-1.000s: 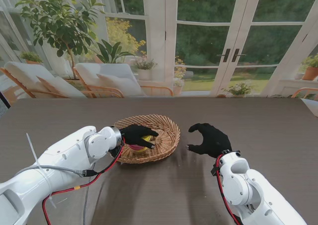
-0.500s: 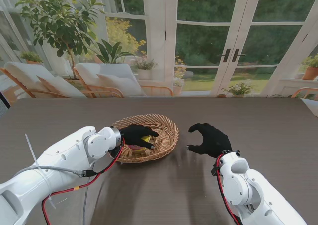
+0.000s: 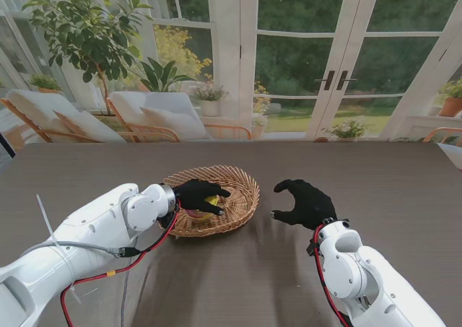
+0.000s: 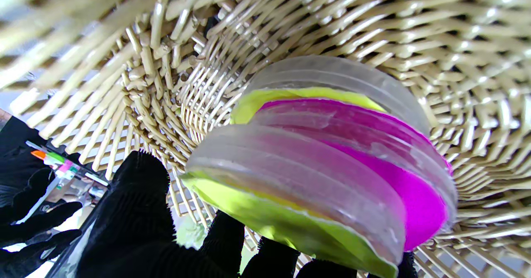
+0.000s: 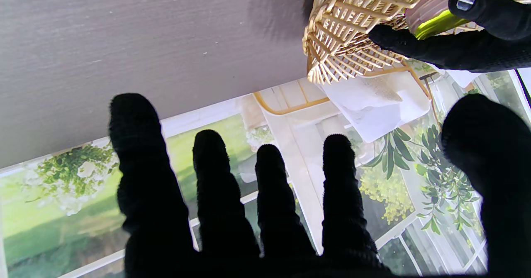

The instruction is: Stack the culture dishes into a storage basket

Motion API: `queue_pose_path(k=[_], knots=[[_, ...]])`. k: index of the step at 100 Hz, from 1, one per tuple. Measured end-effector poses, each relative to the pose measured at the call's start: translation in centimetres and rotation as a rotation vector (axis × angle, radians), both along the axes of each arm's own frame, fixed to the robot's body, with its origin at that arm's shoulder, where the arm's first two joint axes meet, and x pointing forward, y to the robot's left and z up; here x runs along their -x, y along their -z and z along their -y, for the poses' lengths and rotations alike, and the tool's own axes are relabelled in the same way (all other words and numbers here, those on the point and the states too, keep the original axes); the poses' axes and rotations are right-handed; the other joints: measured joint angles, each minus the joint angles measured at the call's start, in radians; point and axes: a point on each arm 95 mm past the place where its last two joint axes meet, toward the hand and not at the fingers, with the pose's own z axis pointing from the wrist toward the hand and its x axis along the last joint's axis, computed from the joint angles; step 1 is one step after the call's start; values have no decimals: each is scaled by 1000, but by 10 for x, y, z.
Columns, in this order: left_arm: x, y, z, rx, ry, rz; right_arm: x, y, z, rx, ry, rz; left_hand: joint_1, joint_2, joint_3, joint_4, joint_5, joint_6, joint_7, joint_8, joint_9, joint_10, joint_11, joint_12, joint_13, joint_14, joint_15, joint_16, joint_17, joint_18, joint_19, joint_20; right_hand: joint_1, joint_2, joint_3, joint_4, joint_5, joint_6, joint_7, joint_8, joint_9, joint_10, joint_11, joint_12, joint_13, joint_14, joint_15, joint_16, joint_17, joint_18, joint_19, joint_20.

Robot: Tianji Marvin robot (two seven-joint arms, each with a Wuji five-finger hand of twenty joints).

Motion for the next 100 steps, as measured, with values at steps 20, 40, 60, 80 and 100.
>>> queue_pose_path(k=[20,40,60,80,100], knots=[[-1,-1,-2,6,-9,5,0,0,0,0,0,0,0,0,0,0,1,0,2,1,2,-4,2,0,3,0,0,0,-3,0,-1,-3,0,0,0,0,0,0,0,0,0,0,0,0,0,0,0,0,0,0,0,0],[-1,-1,-3,11,-8,6,0,0,0,0,0,0,0,0,0,0,1,0,2,1,4,-8,2,0,7,-1,0,0,-3,0,-1,-9,0,0,0,0,0,0,0,0,0,0,0,0,0,0,0,0,0,0,0,0],[-2,-2,-4,14,-11,11,0,0,0,0,0,-1,0,0,0,0,1,0,2,2,14,-9,3,0,7,-2,0,0,-3,0,-1,-12,0,0,0,0,0,1,0,0,0,0,0,0,0,0,0,0,0,0,0,0],[-4,-3,-4,19,-8,14,0,1,0,0,0,-2,0,0,0,0,1,-6,2,1,-1,-27,-5,-14,-16,-61,-9,-17,-11,-3,-3,-20,0,0,0,0,0,1,0,0,0,0,0,0,0,0,0,0,0,0,0,0],[-4,-4,-4,20,-6,16,0,1,0,0,0,-3,0,0,0,0,1,-10,2,-2,-13,-34,-9,-26,-16,-65,-10,-28,-11,-7,-13,-28,0,0,0,0,0,1,0,0,0,0,0,0,0,0,0,0,0,0,-1,0]])
